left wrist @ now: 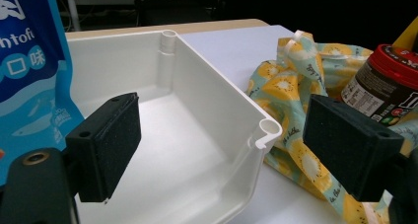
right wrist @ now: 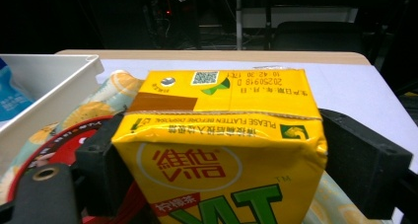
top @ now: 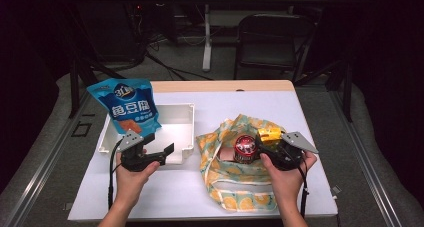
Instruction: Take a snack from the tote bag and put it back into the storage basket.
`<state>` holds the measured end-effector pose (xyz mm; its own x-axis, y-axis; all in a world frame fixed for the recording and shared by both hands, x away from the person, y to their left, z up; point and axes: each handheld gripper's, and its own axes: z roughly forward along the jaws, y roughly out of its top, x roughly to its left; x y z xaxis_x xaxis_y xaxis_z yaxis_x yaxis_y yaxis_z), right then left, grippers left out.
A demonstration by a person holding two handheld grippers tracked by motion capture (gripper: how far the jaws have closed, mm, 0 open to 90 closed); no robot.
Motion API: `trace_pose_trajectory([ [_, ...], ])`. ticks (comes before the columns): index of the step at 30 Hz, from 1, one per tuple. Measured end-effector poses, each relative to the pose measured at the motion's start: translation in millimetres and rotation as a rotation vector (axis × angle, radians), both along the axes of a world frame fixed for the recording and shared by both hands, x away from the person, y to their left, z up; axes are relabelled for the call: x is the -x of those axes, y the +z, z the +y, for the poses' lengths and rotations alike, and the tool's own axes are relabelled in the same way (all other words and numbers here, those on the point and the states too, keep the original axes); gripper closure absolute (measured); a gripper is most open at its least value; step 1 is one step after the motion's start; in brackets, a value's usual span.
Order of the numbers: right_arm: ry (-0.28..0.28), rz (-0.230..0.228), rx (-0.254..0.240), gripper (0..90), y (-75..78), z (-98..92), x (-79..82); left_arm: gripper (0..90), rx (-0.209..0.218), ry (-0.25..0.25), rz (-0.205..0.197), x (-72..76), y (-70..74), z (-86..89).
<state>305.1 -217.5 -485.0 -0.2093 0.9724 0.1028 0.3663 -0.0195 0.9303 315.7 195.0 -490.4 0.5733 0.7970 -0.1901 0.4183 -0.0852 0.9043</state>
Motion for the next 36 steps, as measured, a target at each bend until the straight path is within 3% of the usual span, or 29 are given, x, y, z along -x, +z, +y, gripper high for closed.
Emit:
trace_pose_trajectory([
  [4,-0.009,-0.002,-0.015,14.3,-1.3,1.6,-2.6,15.2,0.000,-0.007,-0.001,1.0,-0.2,-2.8],
  [6,-0.003,-0.002,-0.033,19.3,-2.1,1.6,-4.0,15.3,-0.006,-0.014,-0.001,1.5,-0.6,-4.6],
  [9,0.000,-0.025,-0.006,27.6,-1.2,2.2,-2.1,15.4,-0.007,-0.022,0.002,2.0,-1.9,-7.8],
  [16,-0.014,-0.025,0.004,29.2,5.2,-4.0,0.2,15.6,-0.015,-0.051,-0.003,3.8,-3.0,-16.7],
  [27,0.036,-0.068,-0.026,29.6,35.4,-14.8,15.6,16.3,-0.015,-0.103,-0.018,10.8,-0.1,-34.9],
  [36,0.057,-0.085,-0.024,29.7,50.8,-9.0,26.5,17.2,-0.012,-0.155,-0.031,17.0,3.5,-50.4],
])
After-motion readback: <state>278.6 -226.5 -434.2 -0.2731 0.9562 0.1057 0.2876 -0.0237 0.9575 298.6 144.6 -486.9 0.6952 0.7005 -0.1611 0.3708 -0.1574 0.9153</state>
